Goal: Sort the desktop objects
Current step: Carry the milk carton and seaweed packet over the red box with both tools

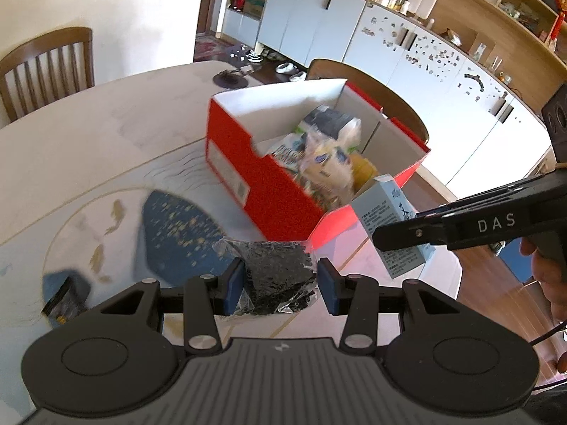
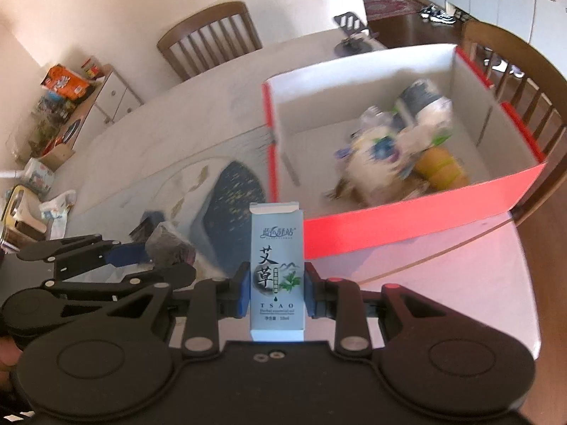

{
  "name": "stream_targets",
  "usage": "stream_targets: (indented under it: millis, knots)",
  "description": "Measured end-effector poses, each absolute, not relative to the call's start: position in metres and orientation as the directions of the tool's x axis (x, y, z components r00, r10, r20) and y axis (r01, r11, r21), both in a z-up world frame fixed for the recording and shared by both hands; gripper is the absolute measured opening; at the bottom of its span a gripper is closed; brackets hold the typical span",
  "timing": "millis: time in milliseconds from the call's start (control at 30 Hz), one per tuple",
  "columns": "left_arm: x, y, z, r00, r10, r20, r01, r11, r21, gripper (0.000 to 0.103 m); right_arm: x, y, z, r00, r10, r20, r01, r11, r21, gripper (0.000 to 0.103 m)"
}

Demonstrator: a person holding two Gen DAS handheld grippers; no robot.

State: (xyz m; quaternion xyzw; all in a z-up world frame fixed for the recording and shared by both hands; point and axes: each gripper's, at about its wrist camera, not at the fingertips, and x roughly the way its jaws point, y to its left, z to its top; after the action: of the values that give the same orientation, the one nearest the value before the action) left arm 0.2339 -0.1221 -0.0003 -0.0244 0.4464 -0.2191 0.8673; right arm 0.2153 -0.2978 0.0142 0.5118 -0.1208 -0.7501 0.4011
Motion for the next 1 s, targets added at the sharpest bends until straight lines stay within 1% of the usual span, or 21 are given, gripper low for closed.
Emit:
stream_targets:
  millis: [400,700,1000]
  knots:
    - [0.27,-0.17,0.019,0.521,-0.405,-0.751,0.388,0.896,-0.214,0.043,0.164,-0.258,0.006,-0.209,-0.718,-0.664,0.456,-0.672,0.583,0.028]
    - [0.302,-0.196,0.024,0.505,-0.395,-0.767,0.404,0.894,-0.194,0.043,0.123,-0.239,-0.004,-0.235,-0.693,-0.682,0.44,-0.701,0.561,0.028]
    - [0.338,-0.217,0.03,0.512,-0.377,-0.772,0.432,0.89,-0.148,0.043,0.087,-0.225,-0.018,-0.272,-0.662,-0.698,0.413,-0.736,0.537,0.028]
